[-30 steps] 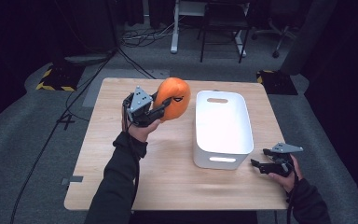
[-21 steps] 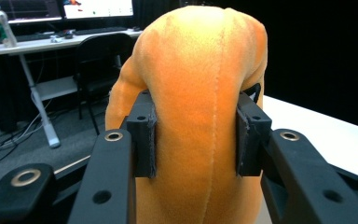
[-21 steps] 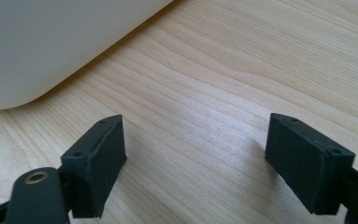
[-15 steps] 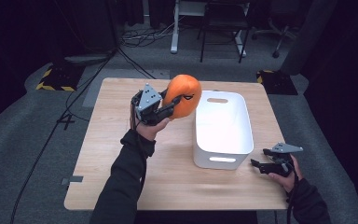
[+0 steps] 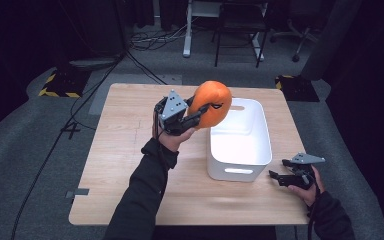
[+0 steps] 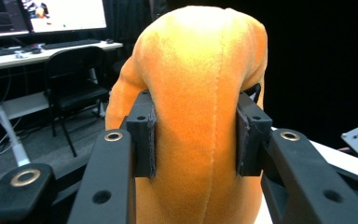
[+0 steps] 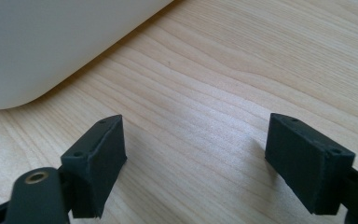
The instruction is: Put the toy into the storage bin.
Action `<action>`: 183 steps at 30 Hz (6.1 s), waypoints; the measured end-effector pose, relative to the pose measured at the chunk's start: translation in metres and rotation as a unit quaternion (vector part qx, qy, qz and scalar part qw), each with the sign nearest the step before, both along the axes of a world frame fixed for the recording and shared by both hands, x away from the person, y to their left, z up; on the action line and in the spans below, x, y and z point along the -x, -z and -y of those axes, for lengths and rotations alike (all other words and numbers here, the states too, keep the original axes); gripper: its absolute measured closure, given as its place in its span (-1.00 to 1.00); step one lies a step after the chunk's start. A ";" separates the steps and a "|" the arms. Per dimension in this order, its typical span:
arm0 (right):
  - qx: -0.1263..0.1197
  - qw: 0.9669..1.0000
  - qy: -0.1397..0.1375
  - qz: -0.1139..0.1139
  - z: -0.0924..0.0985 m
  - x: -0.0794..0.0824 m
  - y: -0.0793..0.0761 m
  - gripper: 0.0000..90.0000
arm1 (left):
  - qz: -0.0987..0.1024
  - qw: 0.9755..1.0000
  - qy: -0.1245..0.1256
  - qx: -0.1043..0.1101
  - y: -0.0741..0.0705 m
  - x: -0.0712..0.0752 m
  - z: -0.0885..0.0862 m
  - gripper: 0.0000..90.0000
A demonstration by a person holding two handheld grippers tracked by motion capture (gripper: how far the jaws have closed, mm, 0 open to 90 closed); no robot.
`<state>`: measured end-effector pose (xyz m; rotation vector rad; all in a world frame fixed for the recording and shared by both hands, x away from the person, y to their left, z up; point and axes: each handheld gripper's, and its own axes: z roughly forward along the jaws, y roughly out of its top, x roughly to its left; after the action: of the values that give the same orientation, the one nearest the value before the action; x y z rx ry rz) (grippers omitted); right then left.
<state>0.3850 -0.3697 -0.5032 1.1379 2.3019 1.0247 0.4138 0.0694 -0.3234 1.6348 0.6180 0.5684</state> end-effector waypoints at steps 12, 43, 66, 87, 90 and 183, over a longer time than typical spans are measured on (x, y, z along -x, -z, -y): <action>0.002 1.000 -0.002 0.001 0.000 0.000 0.000 -0.55 | -0.006 0.999 0.033 -0.003 0.009 -0.003 0.024 0.31; 0.001 1.000 -0.003 0.001 0.000 0.000 0.000 -0.55 | -0.048 0.990 0.106 -0.075 0.038 -0.008 0.077 0.28; 0.000 1.000 -0.002 0.000 0.000 0.001 0.000 -0.55 | -0.076 0.960 0.172 -0.207 0.039 -0.007 0.089 0.11; 0.001 1.000 -0.004 0.000 0.000 0.000 0.000 -0.56 | -0.103 0.942 0.196 -0.252 0.053 -0.005 0.105 -0.09; 0.001 1.000 -0.004 0.000 0.000 0.000 0.000 -0.56 | -0.101 0.941 0.197 -0.255 0.052 -0.004 0.105 -0.10; 0.000 1.000 -0.003 -0.001 0.000 0.000 0.000 -0.56 | -0.092 0.979 -0.025 -0.179 0.033 -0.013 -0.017 -0.64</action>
<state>0.3850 -0.3695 -0.5031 1.1334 2.3076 1.0273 0.4265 0.0864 -0.3563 2.0317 0.7247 0.5933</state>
